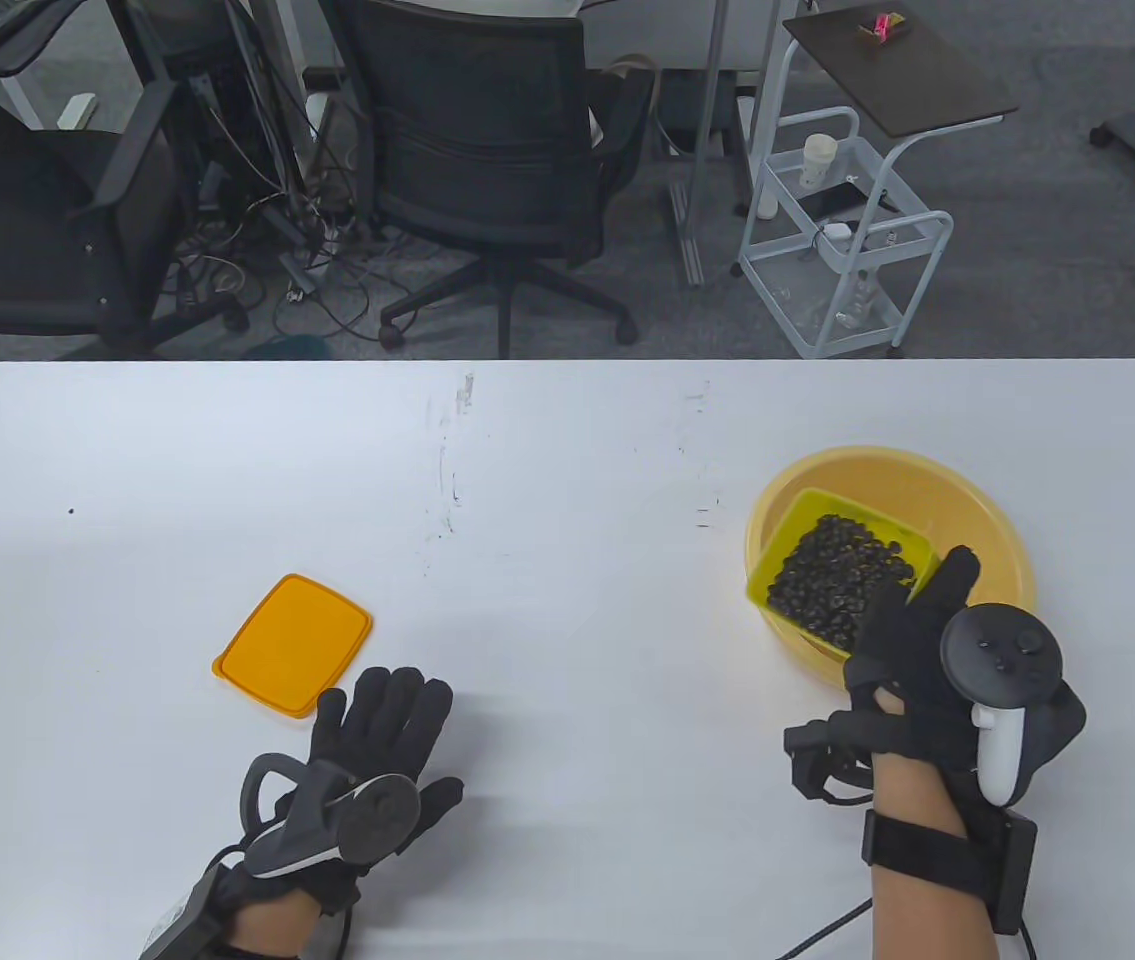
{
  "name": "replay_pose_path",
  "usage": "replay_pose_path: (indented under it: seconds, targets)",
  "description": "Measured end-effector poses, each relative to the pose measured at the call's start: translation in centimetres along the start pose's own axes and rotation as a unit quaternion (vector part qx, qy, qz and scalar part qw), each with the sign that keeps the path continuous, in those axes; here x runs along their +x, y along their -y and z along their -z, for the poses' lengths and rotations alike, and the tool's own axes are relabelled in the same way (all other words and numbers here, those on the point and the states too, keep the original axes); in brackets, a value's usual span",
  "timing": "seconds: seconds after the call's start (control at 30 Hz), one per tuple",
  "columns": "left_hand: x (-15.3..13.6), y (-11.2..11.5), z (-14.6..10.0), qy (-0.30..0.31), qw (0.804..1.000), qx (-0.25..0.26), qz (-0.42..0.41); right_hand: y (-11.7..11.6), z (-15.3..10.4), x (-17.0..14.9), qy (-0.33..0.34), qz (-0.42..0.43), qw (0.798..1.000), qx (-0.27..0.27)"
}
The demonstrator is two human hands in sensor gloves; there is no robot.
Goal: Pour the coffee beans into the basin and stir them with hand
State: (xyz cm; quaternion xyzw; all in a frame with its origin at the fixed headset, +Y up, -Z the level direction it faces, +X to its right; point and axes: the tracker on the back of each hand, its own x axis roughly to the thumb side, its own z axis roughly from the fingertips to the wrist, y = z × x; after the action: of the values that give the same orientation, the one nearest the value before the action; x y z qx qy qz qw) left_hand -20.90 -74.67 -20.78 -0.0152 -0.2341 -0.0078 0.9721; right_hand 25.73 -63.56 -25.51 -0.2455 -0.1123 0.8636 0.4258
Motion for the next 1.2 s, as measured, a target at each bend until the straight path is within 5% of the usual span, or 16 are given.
replay_pose_path:
  seconds: [0.2,0.7,1.2]
  targets:
    - [-0.1,0.1,0.0,-0.001,1.0,-0.002,-0.001,0.3,2.2,-2.1,-0.03,-0.096,0.993,-0.055]
    - [-0.3,0.0,-0.1,-0.003,1.0,0.003,-0.008,-1.2,2.8,-2.2,0.007,-0.205,0.977,-0.05]
    - [-0.4,-0.1,-0.2,0.0,1.0,0.007,-0.011,-1.0,2.6,-1.4,0.023,-0.226,0.972,-0.053]
